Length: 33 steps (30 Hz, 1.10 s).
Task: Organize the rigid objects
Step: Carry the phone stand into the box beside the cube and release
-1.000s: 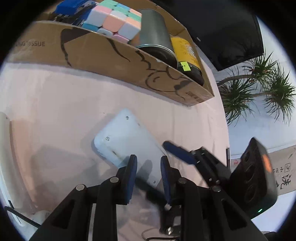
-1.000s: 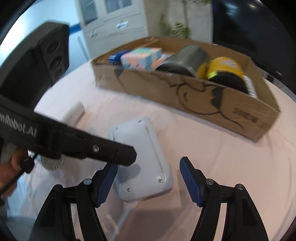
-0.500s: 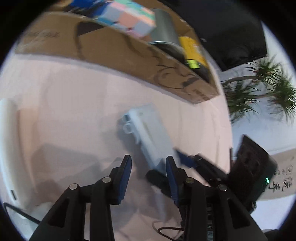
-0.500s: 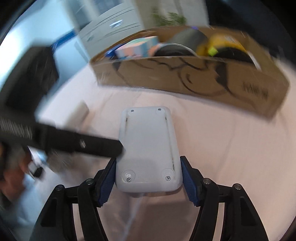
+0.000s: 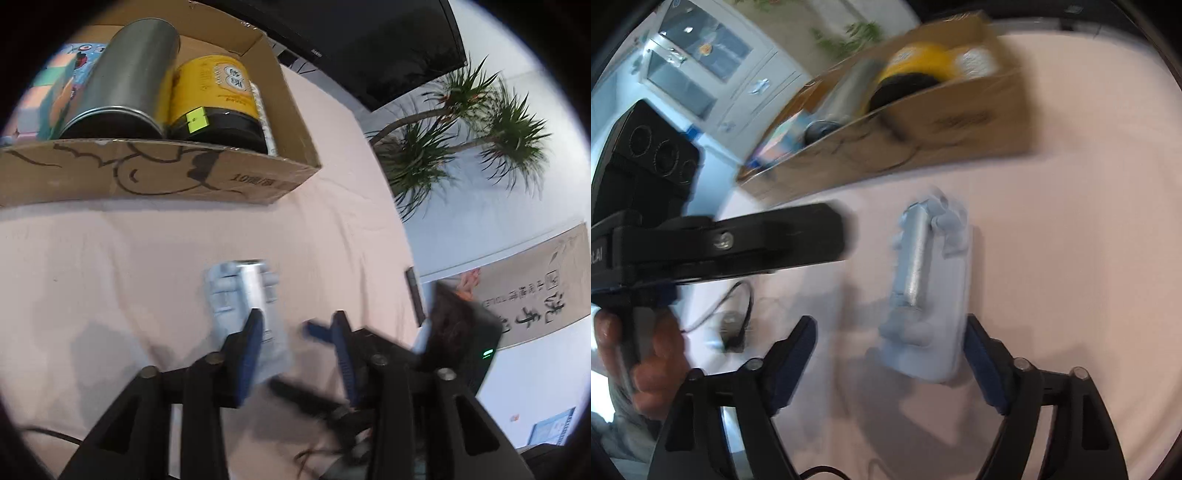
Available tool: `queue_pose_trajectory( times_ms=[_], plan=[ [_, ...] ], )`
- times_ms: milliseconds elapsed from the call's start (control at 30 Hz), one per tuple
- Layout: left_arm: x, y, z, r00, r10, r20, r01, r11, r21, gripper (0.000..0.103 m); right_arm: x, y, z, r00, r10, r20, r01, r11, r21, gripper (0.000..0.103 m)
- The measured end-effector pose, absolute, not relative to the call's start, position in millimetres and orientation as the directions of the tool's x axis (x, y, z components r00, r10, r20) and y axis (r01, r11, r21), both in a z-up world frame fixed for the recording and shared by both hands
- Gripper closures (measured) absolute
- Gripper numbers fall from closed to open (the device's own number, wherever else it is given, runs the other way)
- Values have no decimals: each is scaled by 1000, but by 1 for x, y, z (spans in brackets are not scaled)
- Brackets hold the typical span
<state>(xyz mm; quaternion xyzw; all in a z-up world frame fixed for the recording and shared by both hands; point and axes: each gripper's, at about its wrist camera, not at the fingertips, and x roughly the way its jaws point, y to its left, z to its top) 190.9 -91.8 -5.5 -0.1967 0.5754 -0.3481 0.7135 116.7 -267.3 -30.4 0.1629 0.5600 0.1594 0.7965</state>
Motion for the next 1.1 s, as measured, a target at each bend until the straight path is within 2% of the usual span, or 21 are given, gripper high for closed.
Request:
queue_pose_trajectory(
  times_ms=[67, 233, 367, 433, 467, 567, 633, 667, 700, 767, 867, 1100],
  plan=[
    [193, -85, -11, 104, -709, -697, 241, 698, -674, 48, 112, -272, -26, 336, 403, -851, -67, 912, 405, 18],
    [192, -86, -27, 63, -698, -713, 220, 707, -673, 48, 118, -249, -36, 366, 285, -886, -91, 958, 271, 19],
    [188, -88, -39, 41, -697, -716, 224, 705, -673, 48, 114, -236, -44, 363, 243, -900, -91, 970, 225, 19],
    [186, -86, -44, 33, -706, -708, 215, 697, -684, 48, 110, -226, -45, 397, 180, -900, -97, 983, 153, 24],
    [184, -84, -48, 28, -709, -705, 205, 694, -690, 48, 108, -223, -44, 417, 156, -896, -98, 987, 126, 34],
    [181, -80, -53, 23, -718, -696, 196, 685, -701, 50, 107, -224, -42, 418, 204, -885, -98, 979, 179, 35],
    [179, -77, -53, 40, -710, -703, 203, 695, -690, 50, 107, -226, -41, 408, 276, -871, -90, 961, 262, 36],
    [177, -75, -52, 49, -705, -707, 204, 701, -684, 53, 108, -230, -40, 397, 331, -856, -79, 942, 328, 36],
    [176, -69, -51, 64, -697, -714, 199, 710, -675, 63, 110, -234, -40, 381, 391, -838, -62, 915, 398, 36],
    [175, -62, -47, 90, -685, -723, 192, 724, -662, 68, 115, -235, -40, 363, 445, -819, -40, 885, 463, 36],
    [176, -41, -29, 161, -690, -705, 188, 723, -665, 68, 120, -220, -27, 382, 450, -807, -78, 886, 457, 36],
    [220, 16, 65, 372, -649, -663, 263, 759, -596, 68, 171, -167, 52, 502, 489, -713, -244, 871, 426, 36]
  ],
)
